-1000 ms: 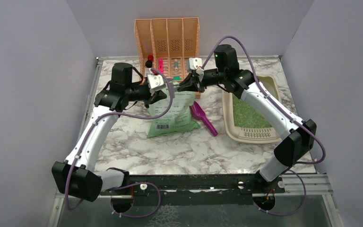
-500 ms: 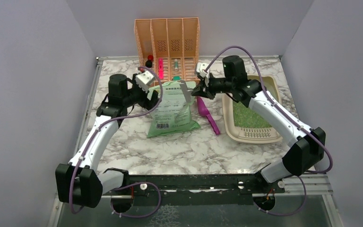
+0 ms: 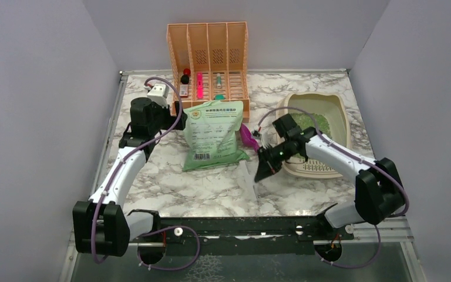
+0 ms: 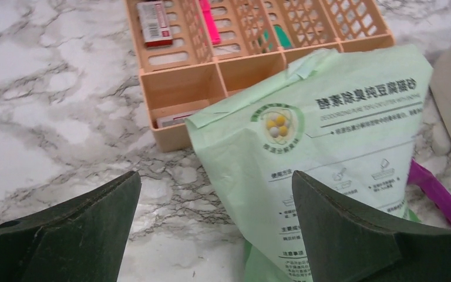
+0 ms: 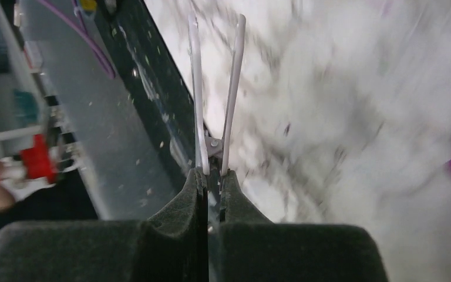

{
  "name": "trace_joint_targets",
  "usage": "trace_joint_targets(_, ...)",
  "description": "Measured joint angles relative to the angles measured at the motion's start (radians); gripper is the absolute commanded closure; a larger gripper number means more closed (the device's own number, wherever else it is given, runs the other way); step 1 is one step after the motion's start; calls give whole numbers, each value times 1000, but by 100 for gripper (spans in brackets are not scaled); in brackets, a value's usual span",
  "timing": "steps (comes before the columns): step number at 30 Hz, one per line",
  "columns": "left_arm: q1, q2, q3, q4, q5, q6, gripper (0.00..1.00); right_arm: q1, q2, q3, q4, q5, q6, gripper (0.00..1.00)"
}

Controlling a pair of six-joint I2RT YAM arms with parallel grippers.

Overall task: Fill the litter box with clean litter
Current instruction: Place the clamp at the center of the board.

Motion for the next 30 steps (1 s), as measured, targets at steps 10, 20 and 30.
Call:
trace_joint_targets(10, 66, 126, -18, 74, -96, -167, 1, 6, 69, -125, -53, 57, 188, 80)
trace_joint_targets(20, 92, 261, -16, 168, -32, -255, 1, 12, 200, -38, -54, 235, 238, 40)
trace_joint_targets(30, 130, 330, -16, 317, 115, -291, 3, 9, 129, 258, -50, 360, 274, 0)
